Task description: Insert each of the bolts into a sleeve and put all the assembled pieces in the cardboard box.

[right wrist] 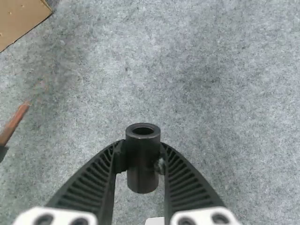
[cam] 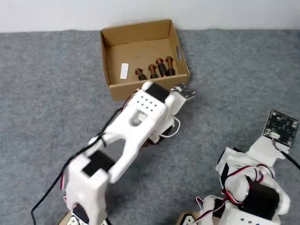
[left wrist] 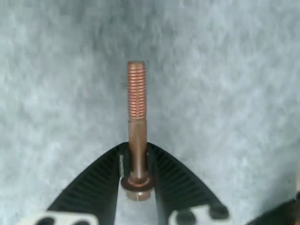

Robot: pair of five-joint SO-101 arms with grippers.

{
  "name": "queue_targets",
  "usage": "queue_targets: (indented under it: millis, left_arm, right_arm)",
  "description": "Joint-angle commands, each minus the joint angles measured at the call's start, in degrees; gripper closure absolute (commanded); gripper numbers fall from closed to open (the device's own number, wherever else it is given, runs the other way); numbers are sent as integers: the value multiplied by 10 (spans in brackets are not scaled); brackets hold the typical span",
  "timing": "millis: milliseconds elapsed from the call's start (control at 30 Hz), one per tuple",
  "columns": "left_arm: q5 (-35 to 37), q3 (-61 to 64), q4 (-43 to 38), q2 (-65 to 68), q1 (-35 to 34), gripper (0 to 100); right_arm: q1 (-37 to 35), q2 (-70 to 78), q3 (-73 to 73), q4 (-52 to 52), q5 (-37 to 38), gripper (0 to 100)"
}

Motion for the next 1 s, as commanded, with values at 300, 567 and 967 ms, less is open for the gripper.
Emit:
queue_targets:
  millis: [300, 567, 967]
  left_arm:
    - [52, 200, 15, -341, -2, 996]
    - [331, 289, -25, -439, -22, 996]
    - [531, 339, -104, -438, -250, 994]
  right_arm:
    - [5, 0, -3, -12, -4, 991]
    - [5, 2, -2, -15, -6, 991]
    - [6, 0, -2, -15, -7, 991]
